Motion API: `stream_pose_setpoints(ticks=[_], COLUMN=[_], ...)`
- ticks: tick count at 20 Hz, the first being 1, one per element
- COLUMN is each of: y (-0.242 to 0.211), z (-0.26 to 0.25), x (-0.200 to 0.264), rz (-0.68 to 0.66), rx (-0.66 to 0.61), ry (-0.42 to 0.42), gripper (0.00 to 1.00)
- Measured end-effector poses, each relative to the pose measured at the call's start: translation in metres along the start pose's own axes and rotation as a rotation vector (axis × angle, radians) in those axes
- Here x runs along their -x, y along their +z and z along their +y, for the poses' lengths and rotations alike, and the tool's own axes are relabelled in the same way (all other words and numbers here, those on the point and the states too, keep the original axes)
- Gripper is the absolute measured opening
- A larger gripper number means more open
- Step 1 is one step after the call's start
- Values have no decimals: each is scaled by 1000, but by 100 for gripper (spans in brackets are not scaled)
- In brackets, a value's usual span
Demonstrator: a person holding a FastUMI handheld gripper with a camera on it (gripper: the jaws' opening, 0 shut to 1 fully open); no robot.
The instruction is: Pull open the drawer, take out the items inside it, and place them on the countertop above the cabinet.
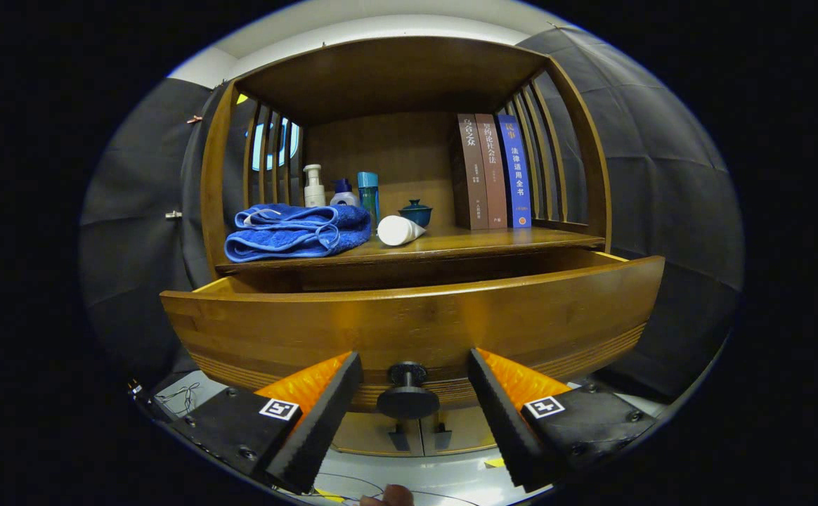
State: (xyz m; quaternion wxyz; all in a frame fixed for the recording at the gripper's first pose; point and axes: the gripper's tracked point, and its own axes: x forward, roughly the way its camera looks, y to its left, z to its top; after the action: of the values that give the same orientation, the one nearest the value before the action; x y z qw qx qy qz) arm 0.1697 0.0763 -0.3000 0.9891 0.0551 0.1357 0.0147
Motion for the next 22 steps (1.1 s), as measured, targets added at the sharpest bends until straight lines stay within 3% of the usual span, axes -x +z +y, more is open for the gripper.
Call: stream_pose_setpoints(ticks=[15,22], y=[12,8], z=[-2,-6], x=[-78,-80], rz=[-5,-14], rx=[-35,-60], ry=[2,-6], gripper=[98,99])
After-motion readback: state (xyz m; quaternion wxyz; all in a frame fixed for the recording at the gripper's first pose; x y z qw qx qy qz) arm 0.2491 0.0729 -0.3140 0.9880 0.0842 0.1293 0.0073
